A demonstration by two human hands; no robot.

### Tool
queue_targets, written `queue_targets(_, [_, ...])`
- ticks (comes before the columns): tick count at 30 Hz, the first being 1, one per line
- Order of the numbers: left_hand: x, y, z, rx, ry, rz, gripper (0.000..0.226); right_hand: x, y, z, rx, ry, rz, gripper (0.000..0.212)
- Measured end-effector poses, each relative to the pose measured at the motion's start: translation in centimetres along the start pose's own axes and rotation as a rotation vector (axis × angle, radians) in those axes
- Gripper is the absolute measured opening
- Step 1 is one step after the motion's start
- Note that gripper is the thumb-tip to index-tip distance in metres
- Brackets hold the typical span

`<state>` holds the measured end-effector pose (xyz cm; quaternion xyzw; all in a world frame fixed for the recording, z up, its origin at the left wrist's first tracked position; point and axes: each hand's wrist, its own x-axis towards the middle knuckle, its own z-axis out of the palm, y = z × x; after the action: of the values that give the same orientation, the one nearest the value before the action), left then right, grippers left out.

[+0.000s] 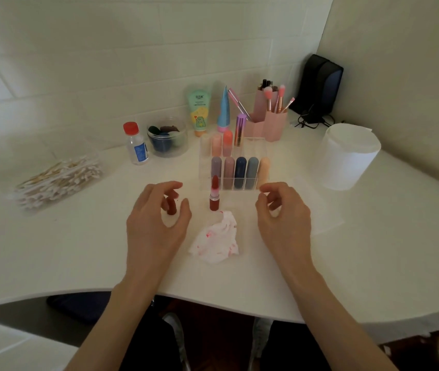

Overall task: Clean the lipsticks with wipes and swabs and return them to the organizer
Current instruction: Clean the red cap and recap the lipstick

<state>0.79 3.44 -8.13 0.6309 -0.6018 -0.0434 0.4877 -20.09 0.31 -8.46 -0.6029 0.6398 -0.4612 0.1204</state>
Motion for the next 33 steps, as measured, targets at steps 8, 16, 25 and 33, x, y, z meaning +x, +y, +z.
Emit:
queue_targets(8, [0.9, 1.6, 3.4, 0.042, -0.177, -0.034, 0.037, 1.0, 3.6, -0.5, -0.619, 0.176, -0.012, 0.013])
queue_targets(16, [1.8, 1.4, 3.5, 0.007, -0.207, -0.046, 0.039, 1.5, 4.1, -1.3, -0.596, 0.161, 0.124, 0.013])
queue_targets(25, [1.3, 0.9, 4.1, 0.002, -0.228, -0.024, 0.015, 1.6, 3.8, -1.1, -0.524, 0.18, 0.079, 0.014])
queue_targets(33, [1.6, 1.2, 3.8, -0.354, -0.259, -0.134, 0.008, 1.1, 0.1, -1.5, 0.403, -0.038, -0.166, 0.01])
